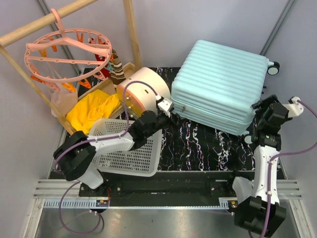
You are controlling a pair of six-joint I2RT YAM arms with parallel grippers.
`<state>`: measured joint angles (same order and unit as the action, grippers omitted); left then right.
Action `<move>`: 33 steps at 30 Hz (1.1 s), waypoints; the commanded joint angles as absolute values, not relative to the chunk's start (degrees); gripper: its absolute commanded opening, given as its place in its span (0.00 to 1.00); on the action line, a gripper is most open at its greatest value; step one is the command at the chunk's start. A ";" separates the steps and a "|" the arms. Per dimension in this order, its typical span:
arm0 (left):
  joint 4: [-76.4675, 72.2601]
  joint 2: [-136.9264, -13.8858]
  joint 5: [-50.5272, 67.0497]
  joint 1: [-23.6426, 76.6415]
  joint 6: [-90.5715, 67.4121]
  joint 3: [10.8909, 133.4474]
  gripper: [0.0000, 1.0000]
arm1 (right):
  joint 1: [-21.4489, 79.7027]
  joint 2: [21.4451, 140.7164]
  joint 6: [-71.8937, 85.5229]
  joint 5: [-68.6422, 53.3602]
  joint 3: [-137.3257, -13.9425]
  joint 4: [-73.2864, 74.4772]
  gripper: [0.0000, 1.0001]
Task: Open, take out, and arrange the luggage
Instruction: Adjust the luggage at the center of the board.
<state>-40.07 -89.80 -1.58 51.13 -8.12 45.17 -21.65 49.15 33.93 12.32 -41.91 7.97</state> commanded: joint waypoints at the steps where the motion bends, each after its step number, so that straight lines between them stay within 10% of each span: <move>1: -34.64 -82.36 -2.90 49.58 -8.35 46.06 0.89 | -14.25 46.76 17.49 6.77 -48.77 9.23 0.80; 14: -22.16 -73.22 4.92 40.43 -13.53 46.40 0.96 | -12.48 43.95 11.52 28.37 -51.59 11.51 0.98; 33: 6.56 -59.77 6.57 32.35 -21.70 55.44 0.99 | -3.55 47.44 16.25 -11.25 -58.73 19.68 0.82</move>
<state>-3.33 -62.00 4.10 34.20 -19.42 48.90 -8.95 45.28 13.52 -2.66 -58.94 17.06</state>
